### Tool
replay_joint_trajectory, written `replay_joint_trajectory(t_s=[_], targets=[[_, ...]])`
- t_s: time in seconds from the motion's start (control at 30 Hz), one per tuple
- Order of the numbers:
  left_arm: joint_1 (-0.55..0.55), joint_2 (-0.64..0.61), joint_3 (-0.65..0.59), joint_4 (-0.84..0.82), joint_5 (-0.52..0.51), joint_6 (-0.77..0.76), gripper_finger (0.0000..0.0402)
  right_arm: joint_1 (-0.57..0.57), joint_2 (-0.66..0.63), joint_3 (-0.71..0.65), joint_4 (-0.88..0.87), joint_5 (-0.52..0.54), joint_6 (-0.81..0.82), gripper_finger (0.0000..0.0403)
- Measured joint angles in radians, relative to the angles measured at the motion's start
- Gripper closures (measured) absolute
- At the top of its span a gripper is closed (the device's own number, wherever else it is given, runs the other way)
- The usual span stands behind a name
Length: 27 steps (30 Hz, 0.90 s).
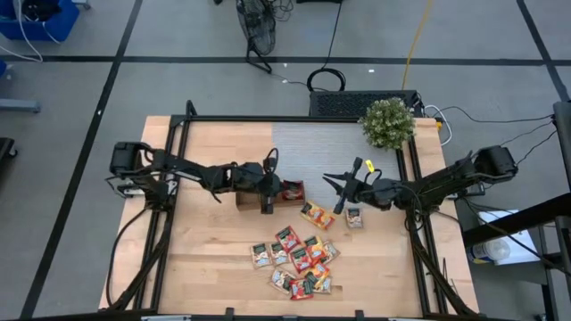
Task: Pick & Place Tea
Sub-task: Put the red tea bag into the right section of the wooden organizer
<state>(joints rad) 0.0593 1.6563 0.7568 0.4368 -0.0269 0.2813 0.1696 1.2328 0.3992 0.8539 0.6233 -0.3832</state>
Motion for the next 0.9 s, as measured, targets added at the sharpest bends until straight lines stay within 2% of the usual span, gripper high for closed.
replay_joint_trajectory(t_s=[0.2,0.53,0.9], targets=[[-0.001,0.003,0.001,-0.04,-0.002,-0.024,0.0401,0.0,0.0,0.0,-0.025,0.001,-0.003,0.0385],[-0.001,0.003,0.0,-0.074,-0.083,-0.059,0.0398,0.0,0.001,0.0,-0.036,0.002,-0.001,0.0385],[-0.001,0.003,0.0,-0.072,-0.087,-0.11,0.0331,0.0,0.001,0.0,-0.044,0.002,0.005,0.0385]])
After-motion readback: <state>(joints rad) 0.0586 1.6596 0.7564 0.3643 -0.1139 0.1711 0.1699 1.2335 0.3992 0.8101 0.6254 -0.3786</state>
